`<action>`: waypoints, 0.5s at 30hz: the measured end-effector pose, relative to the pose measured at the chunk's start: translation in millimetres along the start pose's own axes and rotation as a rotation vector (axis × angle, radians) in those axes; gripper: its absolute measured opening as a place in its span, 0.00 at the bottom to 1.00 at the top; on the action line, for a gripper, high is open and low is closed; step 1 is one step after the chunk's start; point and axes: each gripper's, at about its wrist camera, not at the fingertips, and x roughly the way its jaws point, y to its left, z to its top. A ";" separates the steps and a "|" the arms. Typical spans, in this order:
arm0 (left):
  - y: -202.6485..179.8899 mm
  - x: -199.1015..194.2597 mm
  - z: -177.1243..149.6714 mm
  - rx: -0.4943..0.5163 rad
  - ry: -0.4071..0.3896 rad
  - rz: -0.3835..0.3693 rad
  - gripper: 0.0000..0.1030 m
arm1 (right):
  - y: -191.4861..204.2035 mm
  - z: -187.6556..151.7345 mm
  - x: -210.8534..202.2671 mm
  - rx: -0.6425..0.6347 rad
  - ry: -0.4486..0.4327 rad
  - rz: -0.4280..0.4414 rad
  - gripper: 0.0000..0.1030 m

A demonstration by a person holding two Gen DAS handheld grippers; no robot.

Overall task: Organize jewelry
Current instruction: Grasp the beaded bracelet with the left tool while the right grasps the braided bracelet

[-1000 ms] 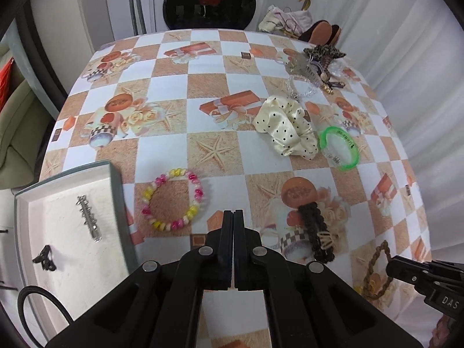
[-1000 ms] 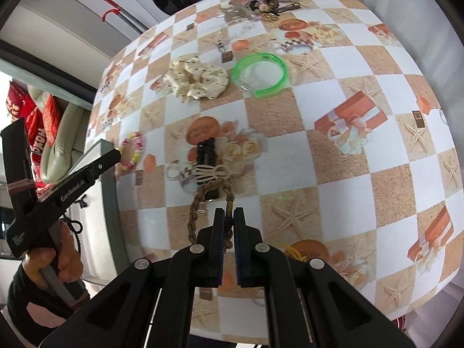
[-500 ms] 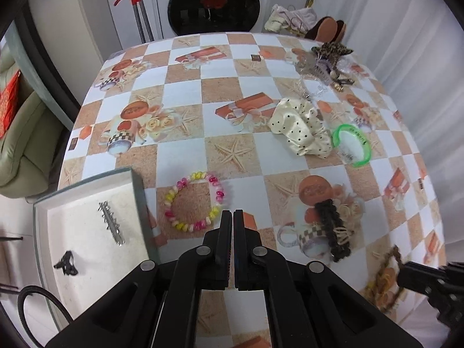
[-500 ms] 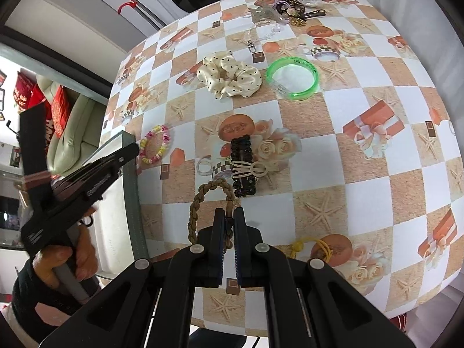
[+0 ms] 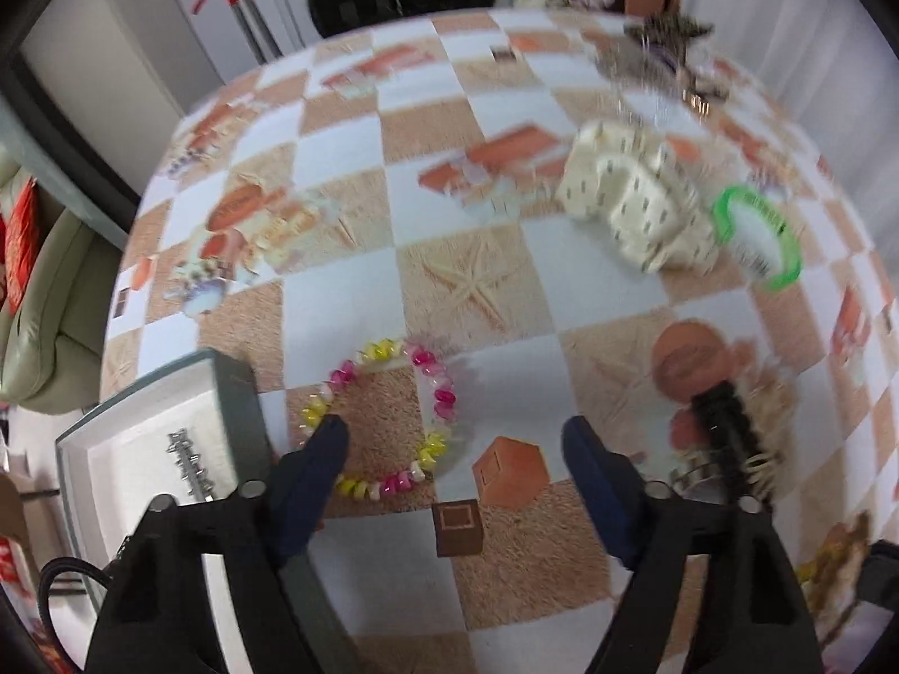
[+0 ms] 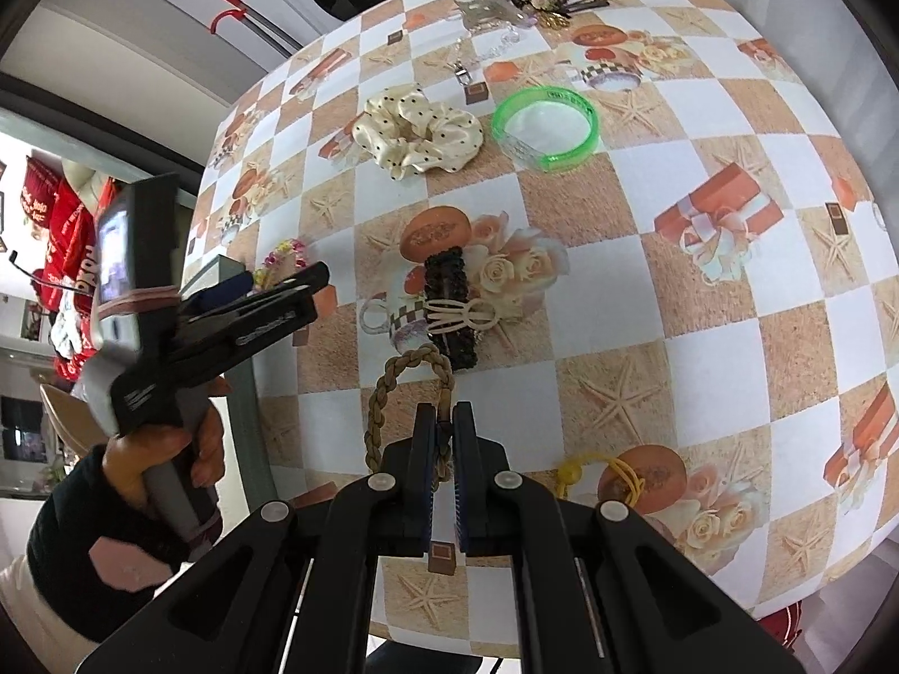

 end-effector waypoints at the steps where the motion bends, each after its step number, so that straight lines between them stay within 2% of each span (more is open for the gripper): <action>1: 0.2 6.2 -0.2 0.004 0.013 0.000 0.76 | -1.2 -0.5 0.6 0.002 0.002 -0.001 0.06; 2: 0.4 9.8 0.0 0.003 0.024 -0.001 0.71 | -1.9 -1.0 1.0 0.003 0.004 -0.001 0.06; 5: 6.4 13.3 0.2 -0.033 0.034 -0.032 0.70 | -2.7 -1.0 0.6 0.001 0.005 -0.002 0.06; 7: 8.2 13.4 -0.4 -0.042 0.037 -0.065 0.64 | -3.1 0.1 -0.3 0.000 0.003 -0.003 0.06; 8: 6.5 12.9 -0.4 -0.038 0.036 -0.078 0.53 | -2.8 1.0 -0.9 0.000 0.002 -0.004 0.06; 9: 4.1 11.1 -0.8 -0.024 0.029 -0.084 0.33 | -2.0 2.2 -2.1 -0.001 0.000 -0.003 0.06; 10: 1.1 9.5 -1.1 -0.008 0.024 -0.089 0.20 | -1.1 3.1 -3.0 -0.004 -0.001 -0.003 0.06; 11: -1.6 8.3 -2.0 0.004 0.026 -0.098 0.13 | -0.1 3.9 -3.8 -0.007 -0.003 -0.002 0.06; 15: -3.7 -3.8 -7.7 -0.018 0.003 -0.159 0.13 | 6.2 7.4 -8.8 -0.012 -0.006 0.006 0.06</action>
